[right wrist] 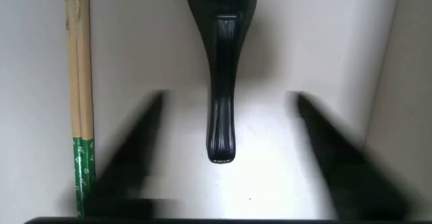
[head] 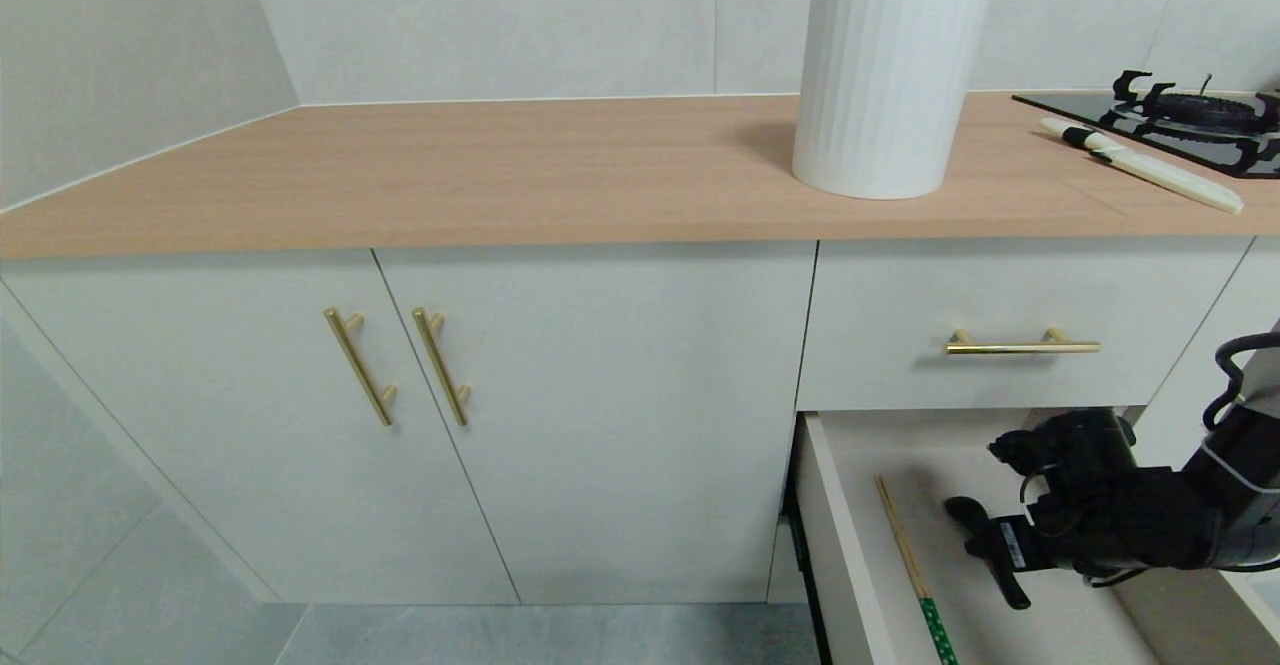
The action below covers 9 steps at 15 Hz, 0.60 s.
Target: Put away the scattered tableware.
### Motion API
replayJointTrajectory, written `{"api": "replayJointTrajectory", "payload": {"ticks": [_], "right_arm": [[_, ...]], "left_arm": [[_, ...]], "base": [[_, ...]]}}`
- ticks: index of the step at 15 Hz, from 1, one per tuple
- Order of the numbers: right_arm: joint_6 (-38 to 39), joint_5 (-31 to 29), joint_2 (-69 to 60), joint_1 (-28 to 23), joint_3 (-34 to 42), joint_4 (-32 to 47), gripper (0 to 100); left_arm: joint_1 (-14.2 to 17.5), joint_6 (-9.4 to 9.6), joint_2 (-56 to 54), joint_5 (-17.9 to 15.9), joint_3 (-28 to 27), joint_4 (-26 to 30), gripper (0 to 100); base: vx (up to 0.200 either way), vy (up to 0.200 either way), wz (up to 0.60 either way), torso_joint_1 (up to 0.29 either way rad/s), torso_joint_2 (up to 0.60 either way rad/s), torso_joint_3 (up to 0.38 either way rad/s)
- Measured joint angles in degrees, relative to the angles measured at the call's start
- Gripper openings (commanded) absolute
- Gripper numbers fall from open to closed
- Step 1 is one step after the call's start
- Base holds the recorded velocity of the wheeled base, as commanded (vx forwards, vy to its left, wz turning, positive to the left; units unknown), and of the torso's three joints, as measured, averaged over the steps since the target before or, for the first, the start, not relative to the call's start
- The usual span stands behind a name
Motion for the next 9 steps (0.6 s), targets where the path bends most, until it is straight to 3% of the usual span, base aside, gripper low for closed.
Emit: {"api": "replayJointTrajectory", "payload": {"ticks": [4, 9], "right_arm": [[0.0, -0.2, -0.9, -0.4, 0.1, 0.0, 100], [0.0, -4.8, -5.0, -0.5, 1.4, 0.4, 100]], "left_arm": [[0.0, 0.02, 0.0, 0.0, 0.0, 0.0, 100], [0.0, 0.02, 0.0, 0.0, 0.0, 0.0, 100]], "base": [[0.0, 0.0, 0.0, 0.0, 0.0, 0.0], [0.0, 0.0, 0.0, 0.0, 0.0, 0.0]]}}
